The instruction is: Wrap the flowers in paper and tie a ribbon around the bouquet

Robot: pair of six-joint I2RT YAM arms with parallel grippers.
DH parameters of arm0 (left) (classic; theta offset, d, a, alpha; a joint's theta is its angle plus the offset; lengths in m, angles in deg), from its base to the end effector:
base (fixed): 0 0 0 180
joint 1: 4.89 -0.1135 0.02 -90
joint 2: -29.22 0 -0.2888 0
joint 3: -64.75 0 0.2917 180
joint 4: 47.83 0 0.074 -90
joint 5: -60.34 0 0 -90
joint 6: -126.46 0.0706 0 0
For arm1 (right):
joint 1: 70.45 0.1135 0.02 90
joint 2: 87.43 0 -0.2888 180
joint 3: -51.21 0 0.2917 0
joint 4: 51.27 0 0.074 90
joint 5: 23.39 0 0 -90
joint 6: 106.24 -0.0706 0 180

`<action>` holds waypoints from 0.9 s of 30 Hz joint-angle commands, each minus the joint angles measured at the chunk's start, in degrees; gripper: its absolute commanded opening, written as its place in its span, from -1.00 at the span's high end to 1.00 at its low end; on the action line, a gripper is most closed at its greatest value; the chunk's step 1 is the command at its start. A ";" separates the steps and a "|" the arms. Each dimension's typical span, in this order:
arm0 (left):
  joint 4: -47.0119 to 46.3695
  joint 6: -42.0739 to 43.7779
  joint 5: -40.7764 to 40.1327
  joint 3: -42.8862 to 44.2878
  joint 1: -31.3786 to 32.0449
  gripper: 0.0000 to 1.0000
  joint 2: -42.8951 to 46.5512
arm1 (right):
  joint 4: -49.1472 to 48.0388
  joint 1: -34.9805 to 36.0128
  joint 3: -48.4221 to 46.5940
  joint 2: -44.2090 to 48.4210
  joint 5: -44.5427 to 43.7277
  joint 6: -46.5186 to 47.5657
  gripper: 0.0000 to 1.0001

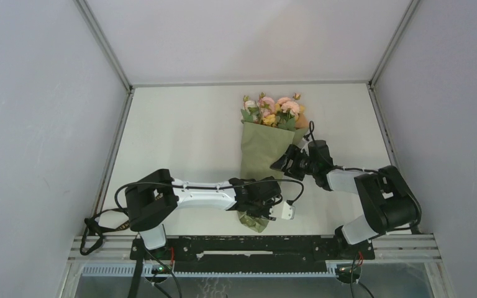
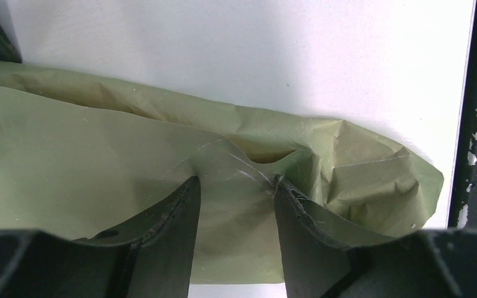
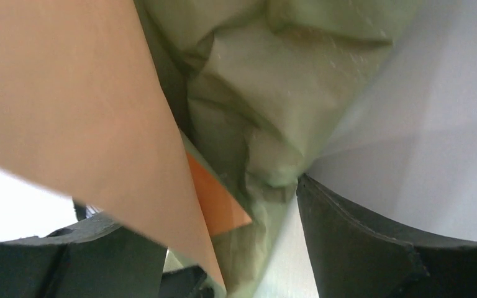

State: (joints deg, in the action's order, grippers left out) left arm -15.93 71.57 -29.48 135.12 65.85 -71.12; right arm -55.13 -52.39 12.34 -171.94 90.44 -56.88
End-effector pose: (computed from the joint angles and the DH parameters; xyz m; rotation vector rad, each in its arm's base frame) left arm 0.1293 -0.3708 0.1244 2.1288 1.6073 -0.2084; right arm 0.2761 0.1200 0.1001 0.2501 2.4220 0.9776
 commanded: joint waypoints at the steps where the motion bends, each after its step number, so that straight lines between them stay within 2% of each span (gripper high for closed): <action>1: 3.22 -0.52 5.20 -3.91 0.72 -0.07 -3.55 | -4.84 -0.95 0.02 -7.49 1.25 -2.25 -0.60; 3: 3.16 -0.32 4.90 -4.03 0.72 -0.07 -3.54 | -7.79 -0.94 -0.18 -10.42 2.83 -3.16 -0.55; 5: 3.13 -0.18 4.71 -4.04 0.72 -0.07 -3.56 | -10.24 -0.87 -0.24 -12.68 4.47 -4.20 -0.37; 6: 3.17 -0.14 4.67 -4.01 0.67 -0.07 -3.44 | -11.11 -0.84 -0.24 -13.19 5.18 -4.48 -0.18; 9: 6.18 -0.01 6.01 -2.55 -0.67 -0.08 -1.98 | -12.36 -0.87 -0.16 -13.24 5.77 -4.60 0.84; 10: 8.24 -0.04 6.68 -1.21 -1.83 -0.10 -0.92 | -12.13 -0.85 -0.15 -12.83 5.65 -4.27 1.00; 16: 24.29 -2.27 8.92 12.16 -13.95 -0.38 8.87 | -11.05 -1.52 -0.39 -12.18 5.57 -2.38 1.00; 18: 27.89 -3.20 8.59 13.11 -18.61 -0.43 13.05 | -11.12 -1.71 -0.48 -12.65 5.82 -2.05 1.00; 21: 31.13 -4.62 8.42 9.70 -26.50 -0.50 20.41 | -10.66 -1.55 -0.59 -12.87 5.91 -1.37 1.00; 24: 34.00 -6.57 6.98 4.16 -39.27 -0.53 27.19 | -9.51 -1.17 -0.81 -12.63 5.54 -0.38 1.00; 27: 37.26 -6.46 5.70 -0.02 -55.94 -0.35 30.06 | -7.45 -0.43 -1.30 -11.86 4.91 0.63 1.00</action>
State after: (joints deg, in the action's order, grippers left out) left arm 12.22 67.12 -22.07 141.06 25.30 -43.97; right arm -67.87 -53.68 11.42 -184.70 97.35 -60.45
